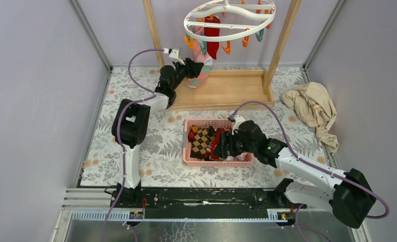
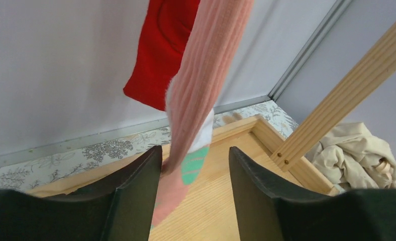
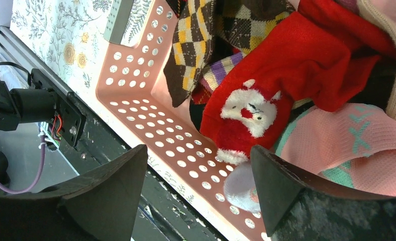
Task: Remove the socks clipped to the hanger
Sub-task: Adjust the hanger on the clothesline.
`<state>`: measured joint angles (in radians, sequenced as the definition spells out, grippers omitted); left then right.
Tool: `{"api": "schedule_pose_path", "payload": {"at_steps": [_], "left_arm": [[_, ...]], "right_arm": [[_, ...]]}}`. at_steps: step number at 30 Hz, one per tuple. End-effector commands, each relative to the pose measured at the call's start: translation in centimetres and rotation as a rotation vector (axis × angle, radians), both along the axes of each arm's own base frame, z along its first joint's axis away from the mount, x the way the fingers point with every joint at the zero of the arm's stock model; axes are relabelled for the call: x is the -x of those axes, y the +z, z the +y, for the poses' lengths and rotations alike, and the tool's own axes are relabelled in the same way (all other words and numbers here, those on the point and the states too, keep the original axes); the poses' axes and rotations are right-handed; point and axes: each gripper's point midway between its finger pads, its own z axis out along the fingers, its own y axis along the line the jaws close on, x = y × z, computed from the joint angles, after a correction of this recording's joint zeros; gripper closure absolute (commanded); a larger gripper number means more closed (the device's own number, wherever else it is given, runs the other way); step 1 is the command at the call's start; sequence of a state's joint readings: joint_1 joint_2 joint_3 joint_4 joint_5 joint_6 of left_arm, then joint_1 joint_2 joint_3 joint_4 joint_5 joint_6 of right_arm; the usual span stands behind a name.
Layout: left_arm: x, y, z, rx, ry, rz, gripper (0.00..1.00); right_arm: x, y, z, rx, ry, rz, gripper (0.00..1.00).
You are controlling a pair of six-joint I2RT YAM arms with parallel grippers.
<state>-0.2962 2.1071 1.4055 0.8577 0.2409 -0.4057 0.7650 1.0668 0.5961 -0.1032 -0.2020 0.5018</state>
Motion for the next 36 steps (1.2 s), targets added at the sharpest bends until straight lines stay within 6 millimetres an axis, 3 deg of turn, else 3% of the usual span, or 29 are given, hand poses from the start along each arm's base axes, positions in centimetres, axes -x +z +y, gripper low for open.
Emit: {"api": "schedule_pose_path", "payload": {"at_steps": [1, 6, 16, 22, 36], "left_arm": [[0.1, 2.4, -0.8, 0.063, -0.057, -0.066, 0.49], [-0.2, 2.3, -1.2, 0.067, -0.072, -0.036, 0.77], [2.2, 2.7, -0.4, 0.021, -0.063, -0.001, 0.96], [5.1, 2.7, 1.4, -0.024, 0.003, 0.018, 0.99], [12.1, 6.0, 5.0, -0.044, 0.08, -0.032, 0.99]], "right_arm": [[-0.7, 1.8, 0.6, -0.047, -0.001, -0.053, 0.18], [-0.5, 2.2, 0.5, -0.052, -0.002, -0.057, 0.18], [-0.2, 3.0, 0.4, -0.076, 0.0, -0.07, 0.18], [-0.3, 4.1, 0.5, -0.093, 0.009, -0.096, 0.18], [-0.6, 6.1, 0.3, -0.088, 0.018, -0.146, 0.18]]}}
